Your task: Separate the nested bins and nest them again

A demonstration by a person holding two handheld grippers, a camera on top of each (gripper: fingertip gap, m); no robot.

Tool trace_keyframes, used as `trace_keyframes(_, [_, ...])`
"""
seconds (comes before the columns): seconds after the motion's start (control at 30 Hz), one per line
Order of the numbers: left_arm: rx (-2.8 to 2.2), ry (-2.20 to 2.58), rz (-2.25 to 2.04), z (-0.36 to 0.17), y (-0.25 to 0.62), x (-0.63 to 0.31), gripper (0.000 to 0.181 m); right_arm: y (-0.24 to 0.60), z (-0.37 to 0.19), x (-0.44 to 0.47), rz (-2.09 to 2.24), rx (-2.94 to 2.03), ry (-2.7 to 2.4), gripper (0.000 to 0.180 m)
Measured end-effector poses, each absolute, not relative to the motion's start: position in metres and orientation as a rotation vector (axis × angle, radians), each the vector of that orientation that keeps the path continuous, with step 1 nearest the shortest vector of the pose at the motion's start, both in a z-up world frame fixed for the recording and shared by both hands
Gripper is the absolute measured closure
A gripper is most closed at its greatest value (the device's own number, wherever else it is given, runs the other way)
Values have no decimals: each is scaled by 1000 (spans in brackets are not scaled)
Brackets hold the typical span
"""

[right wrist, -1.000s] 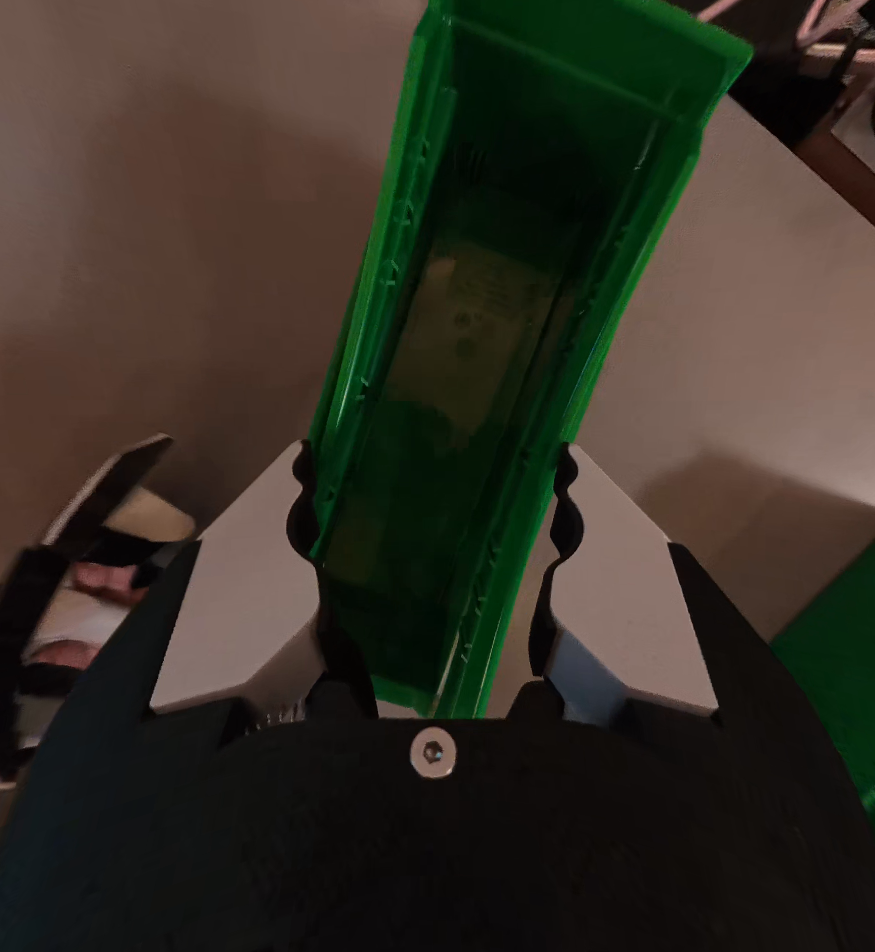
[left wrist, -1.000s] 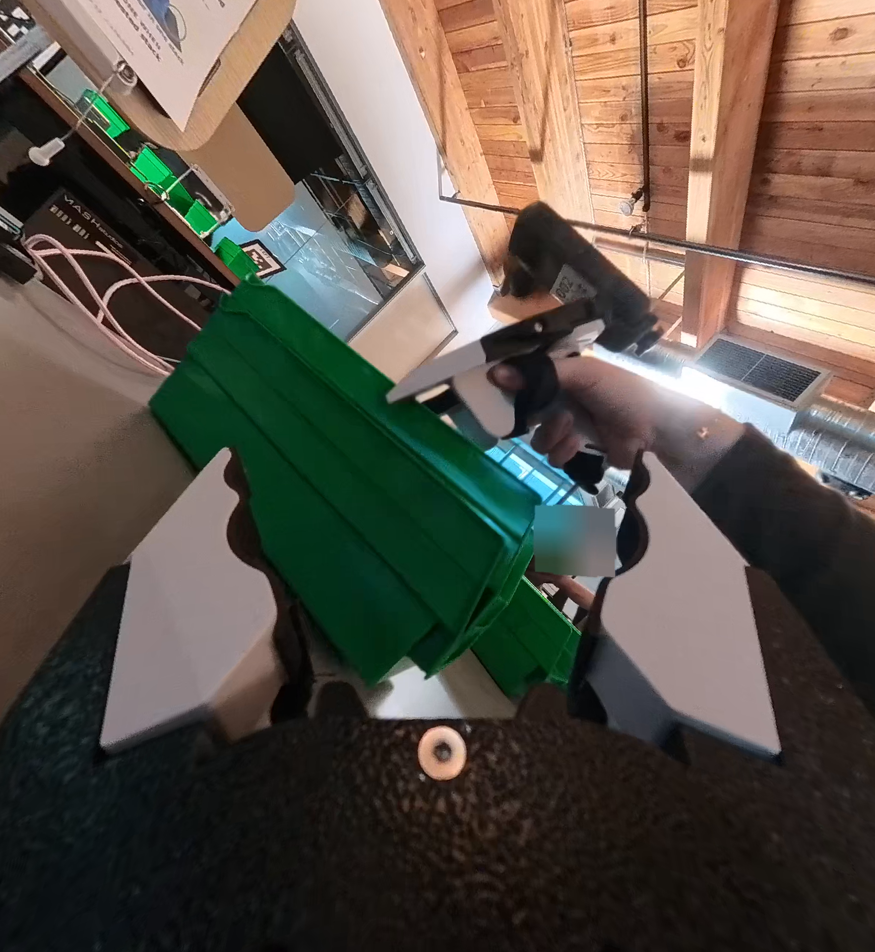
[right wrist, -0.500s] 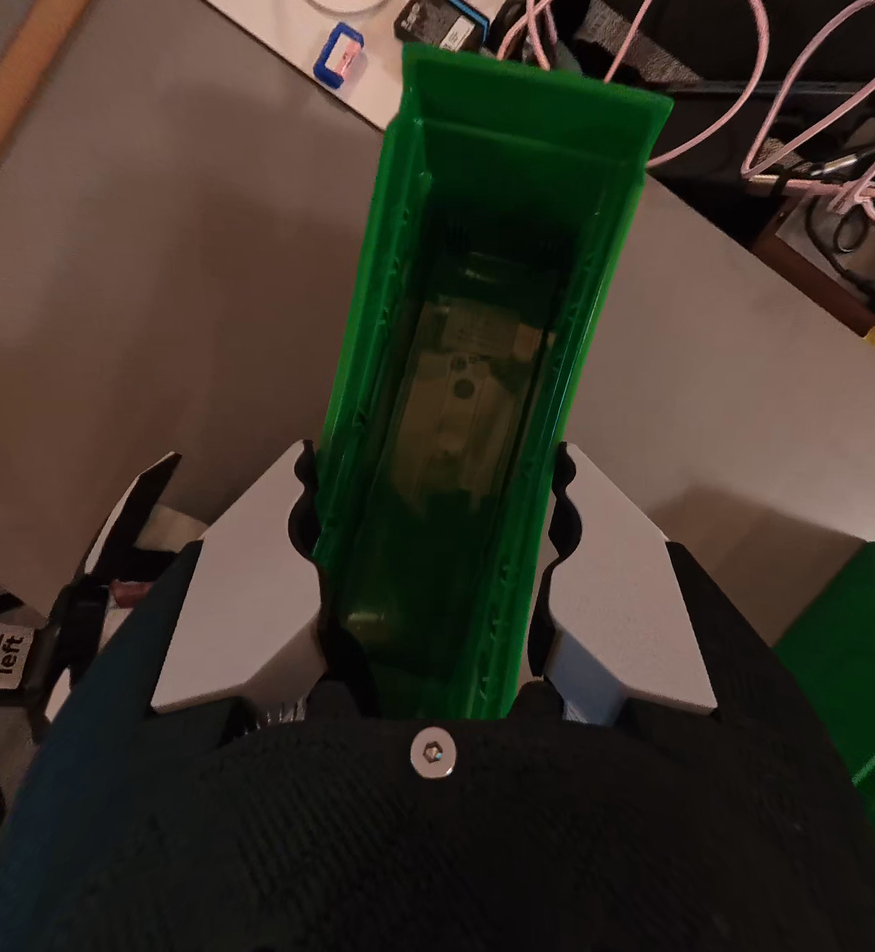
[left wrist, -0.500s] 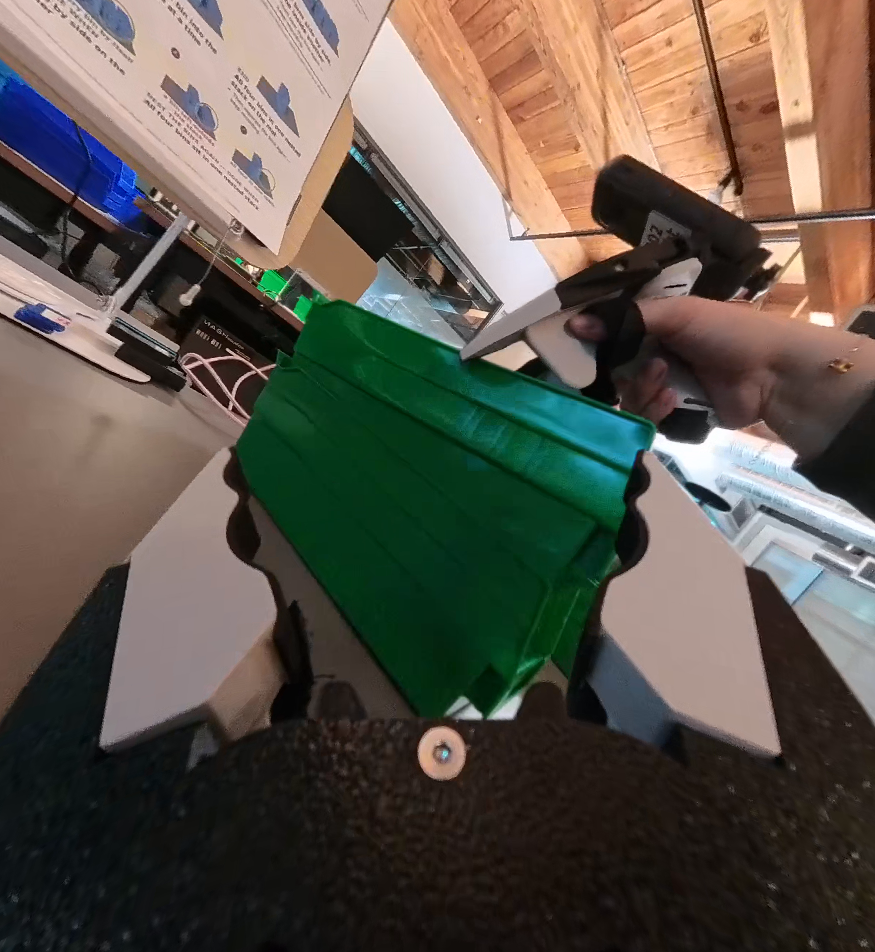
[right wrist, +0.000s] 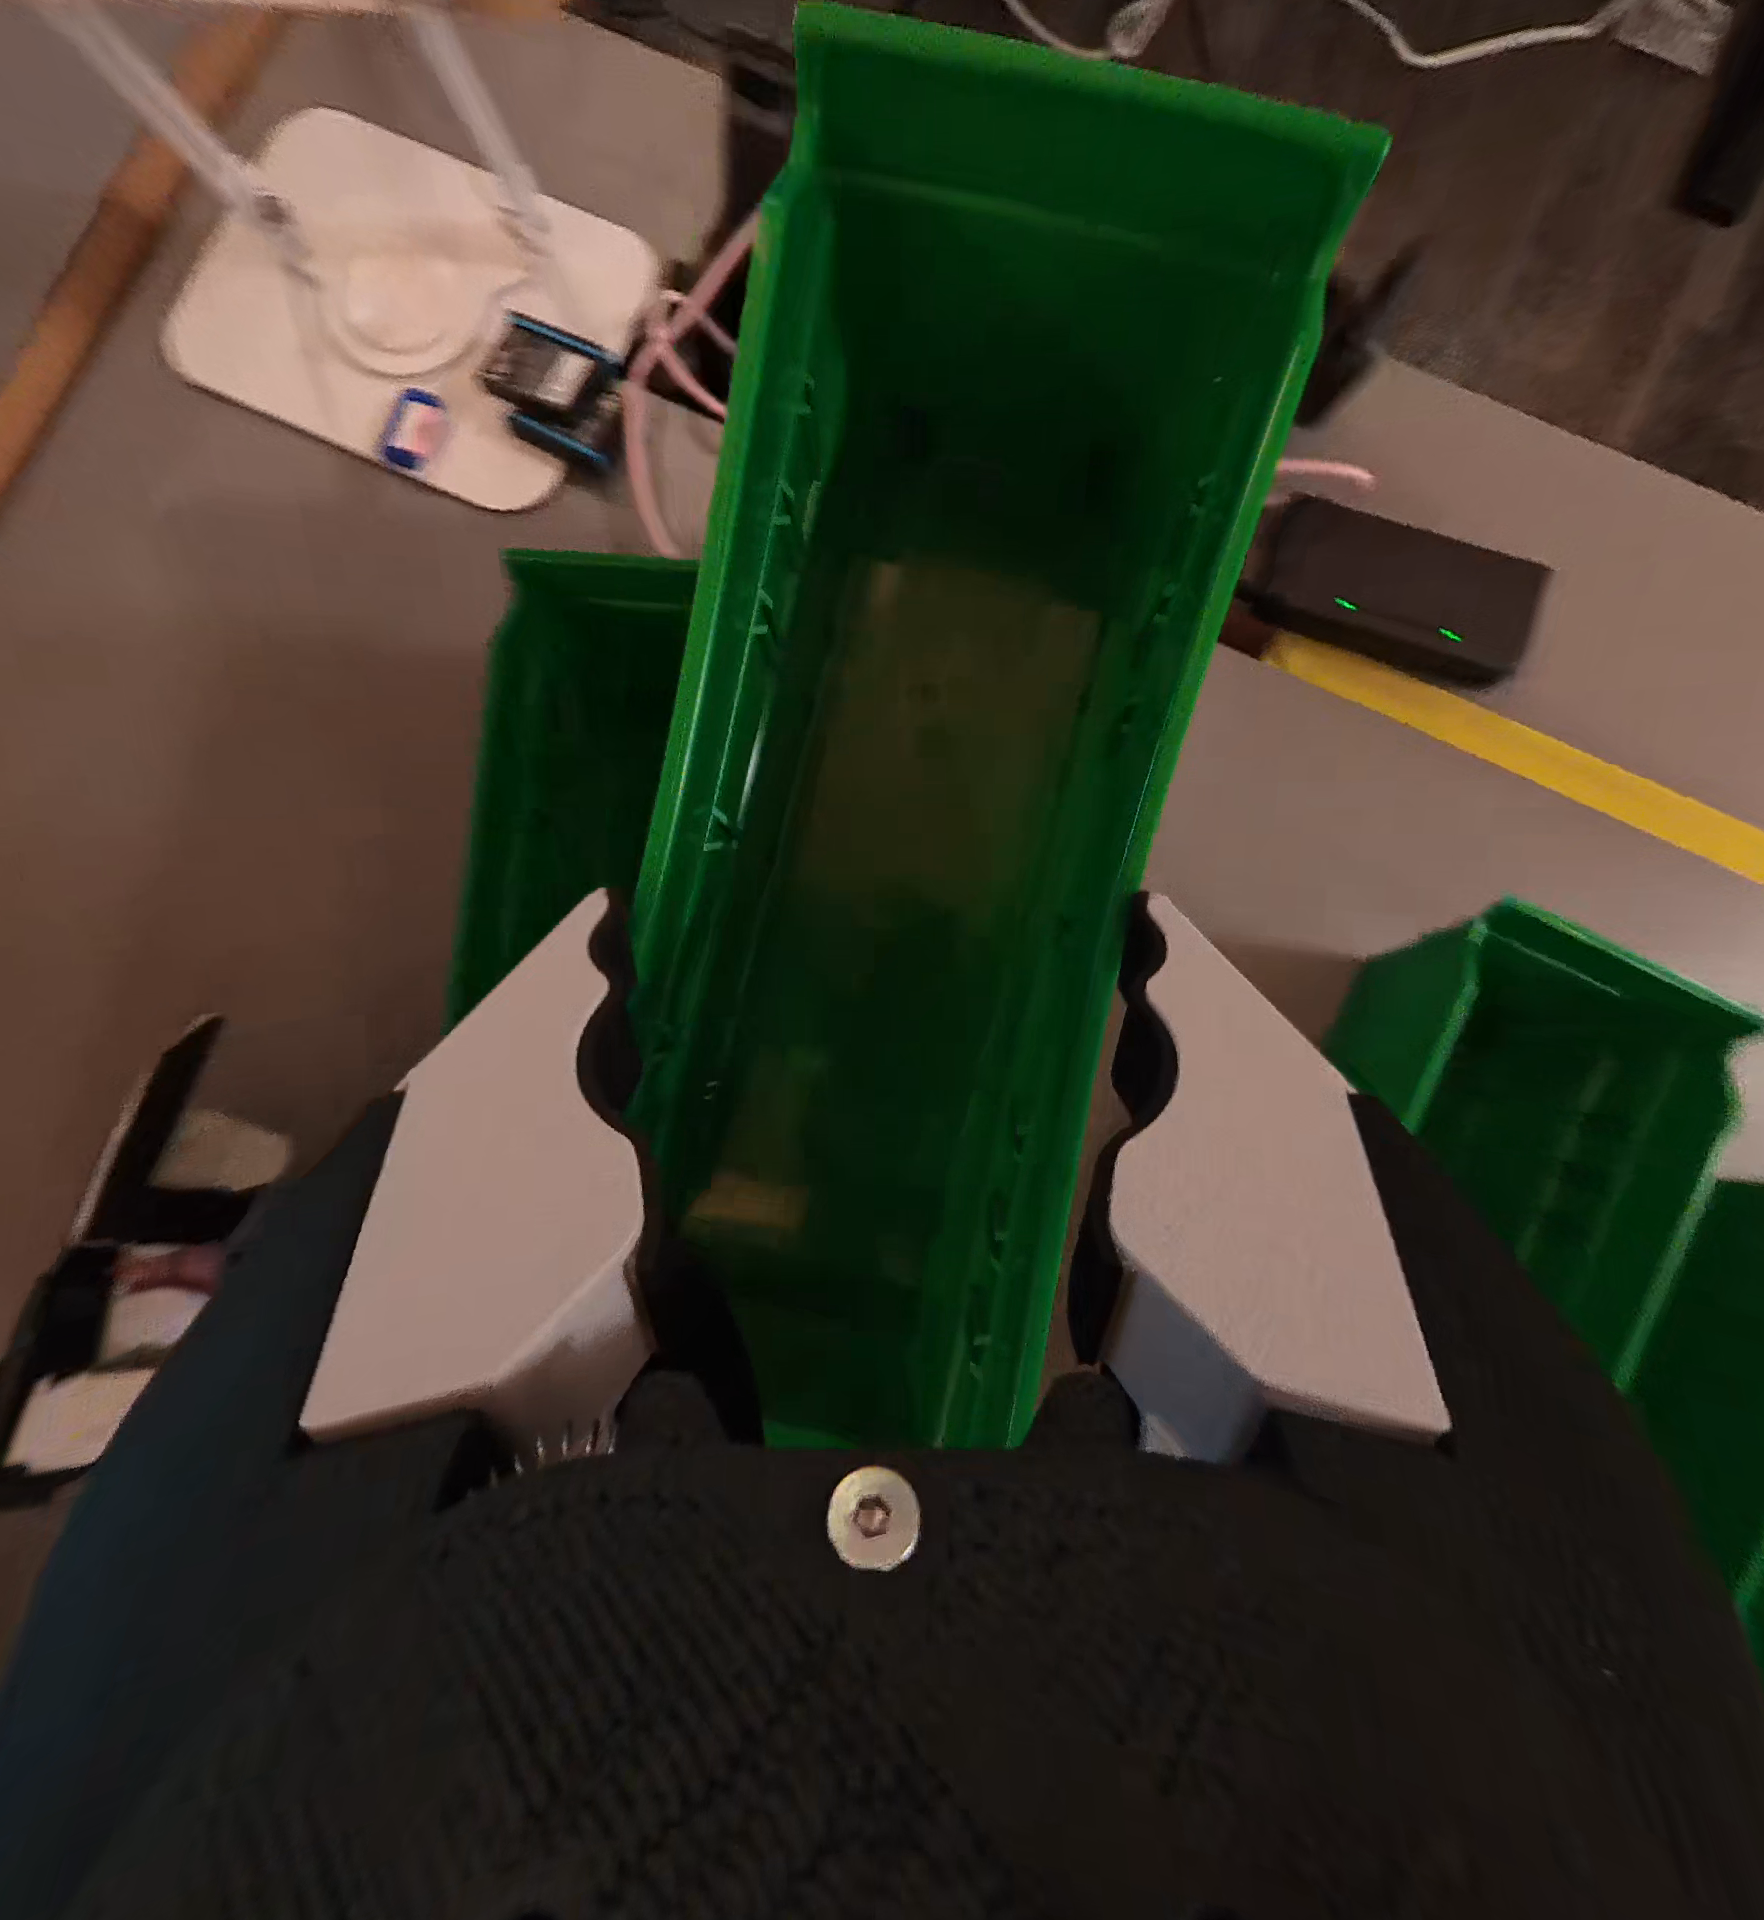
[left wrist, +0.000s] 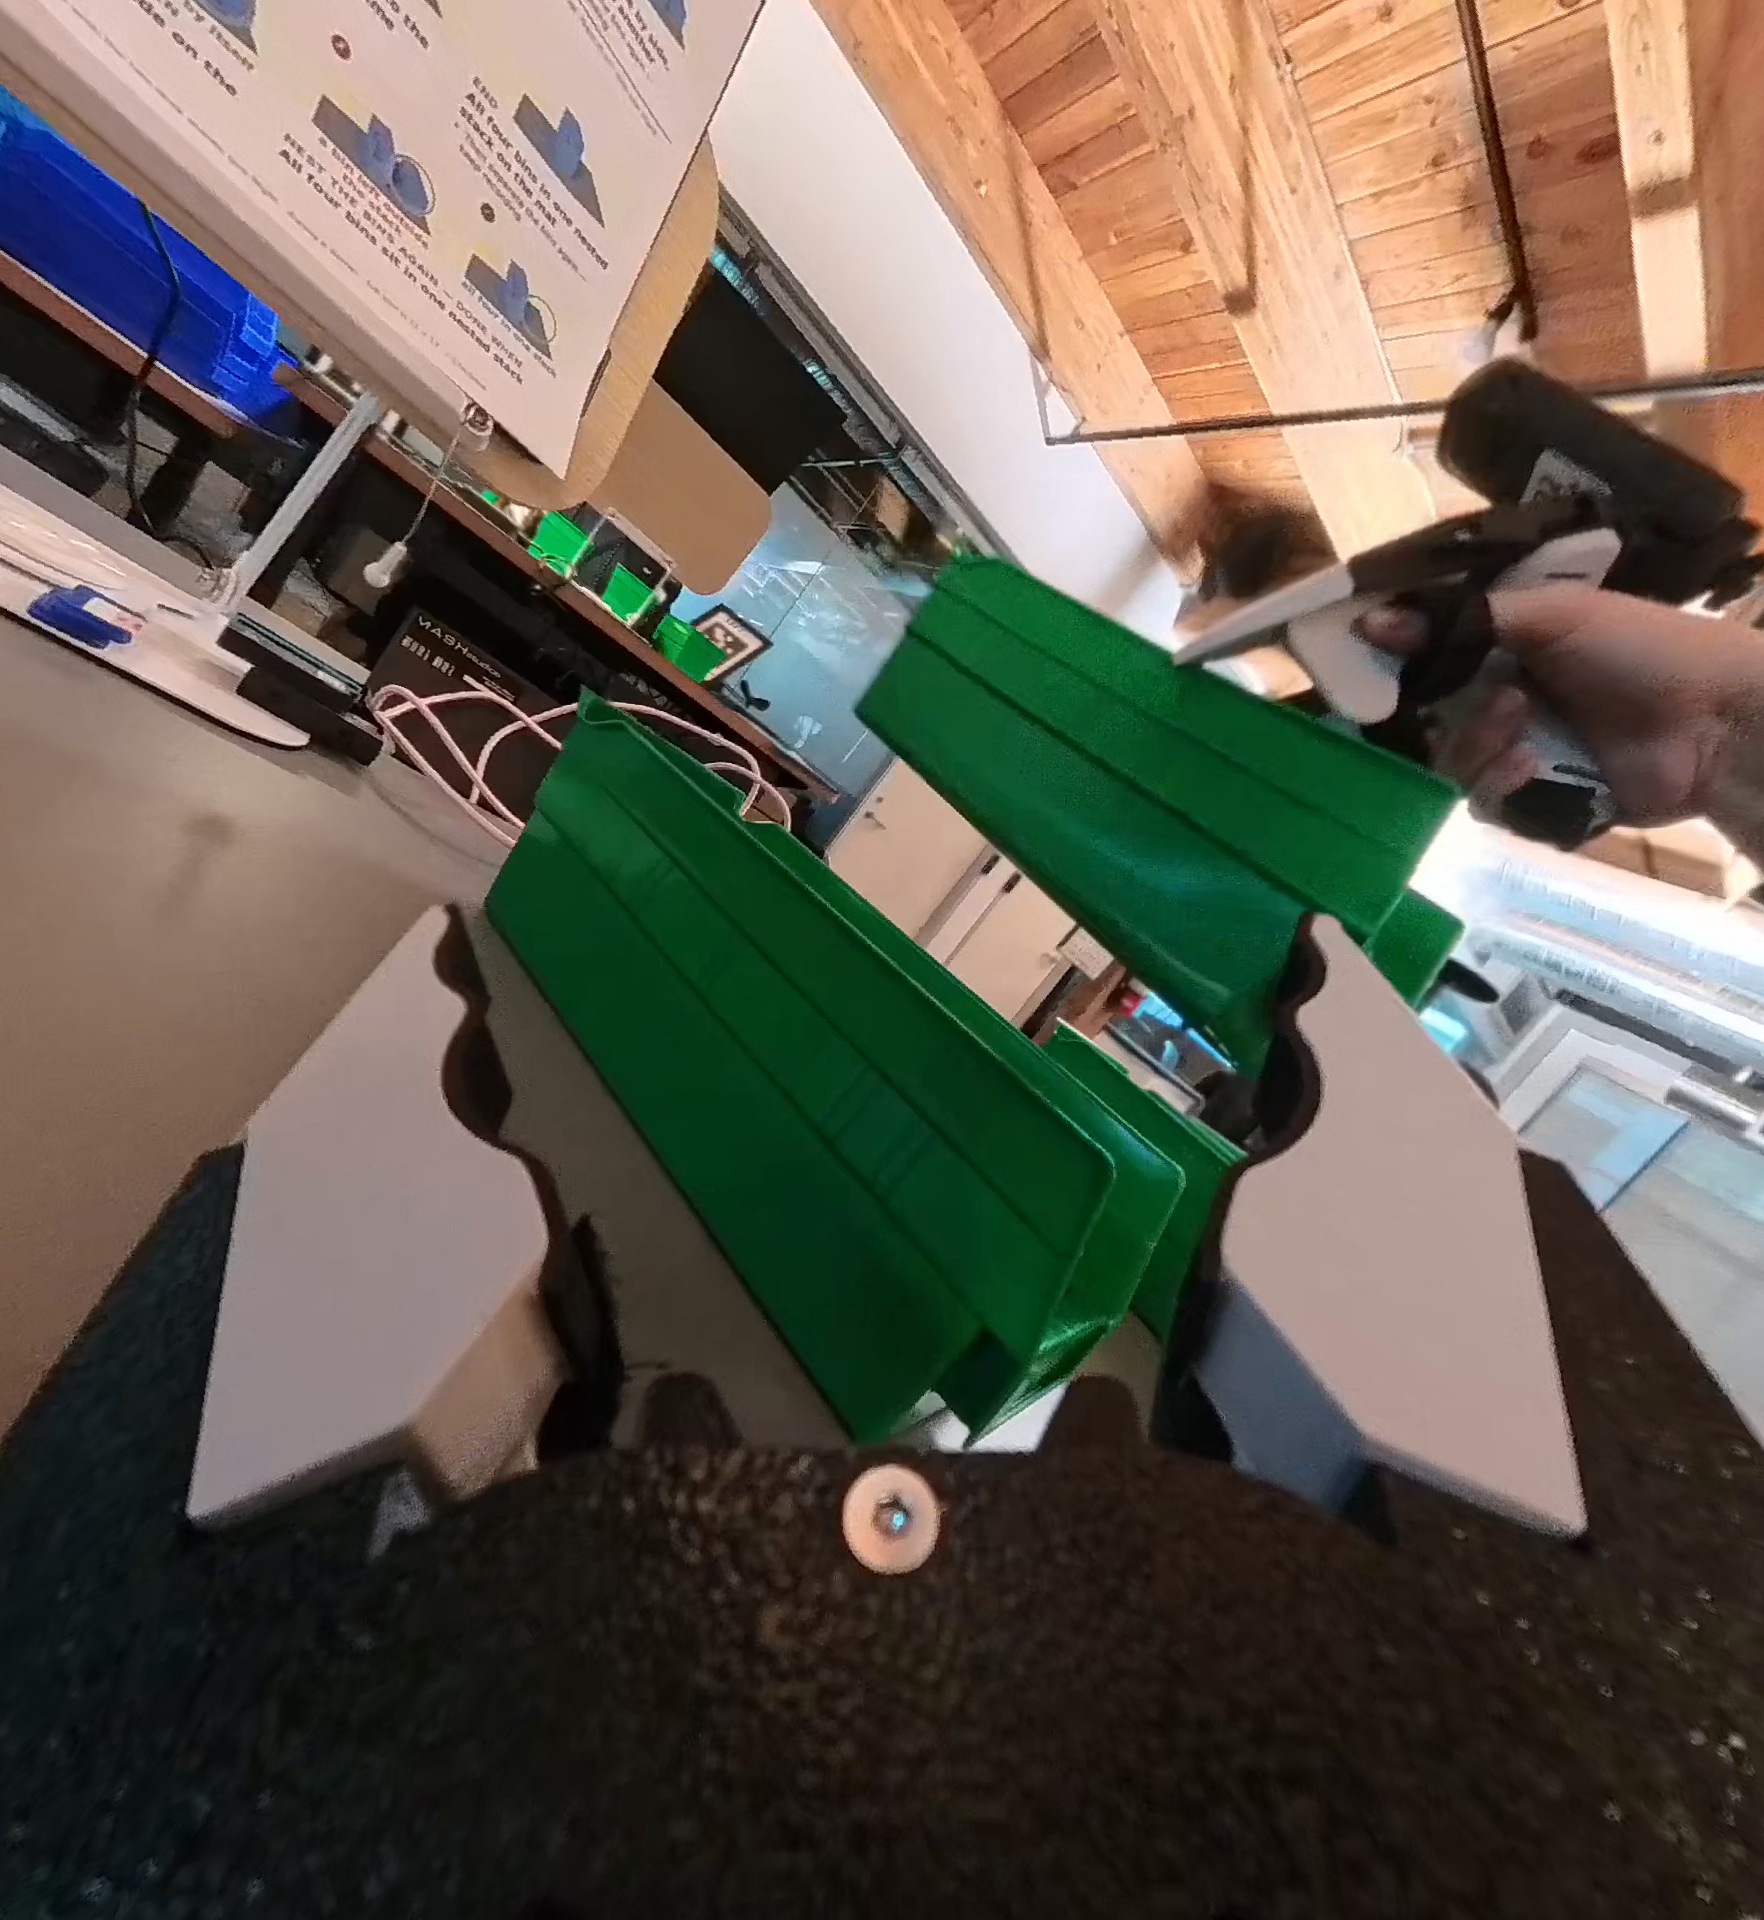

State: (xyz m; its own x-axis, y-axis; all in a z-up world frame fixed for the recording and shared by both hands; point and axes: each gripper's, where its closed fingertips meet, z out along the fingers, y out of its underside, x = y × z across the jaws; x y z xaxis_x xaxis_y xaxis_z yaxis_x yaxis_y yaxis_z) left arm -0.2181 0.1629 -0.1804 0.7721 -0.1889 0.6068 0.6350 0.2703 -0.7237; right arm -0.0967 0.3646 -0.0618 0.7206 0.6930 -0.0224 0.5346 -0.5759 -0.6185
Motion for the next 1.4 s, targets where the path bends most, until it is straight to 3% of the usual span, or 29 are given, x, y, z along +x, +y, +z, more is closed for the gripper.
trace_keyframes(0.33, [-1202, -424, -566, -182, 166, -213, 34, 388, -207, 1, 221, -2560, -687, 82])
trace_keyframes(0.53, [-1195, -427, -576, -181, 165, -213, 34, 388, -218, 8, 251, -2425, -663, 65])
trace_keyframes(0.57, [-1191, -429, -579, -181, 165, -213, 34, 389, -216, 11, 223, -2419, -663, 54])
trace_keyframes(0.7, [-1178, -438, -592, -180, 164, -214, 34, 400, -166, 1, 161, -2172, -726, 51])
trace_keyframes(0.87, [-1178, -437, -595, -180, 164, -214, 34, 348, -87, -41, 500, -1773, -845, 53])
trace_keyframes(1.0, [-1168, -423, -583, -176, 162, -214, 35, 312, -37, 4, 656, -1450, -738, 62])
trace_keyframes(1.2, [-1275, -98, -400, -142, 149, -171, 70, 328, -3, 124, 712, -1296, -485, 67])
trace_keyframes(1.33, [-1450, 23, -609, -121, 153, -91, 57, 339, 43, 200, 706, -1174, -377, 67])
trace_keyframes(1.4, [-1518, 59, -647, -116, 168, -47, 35, 338, 67, 235, 706, -1071, -322, 67])
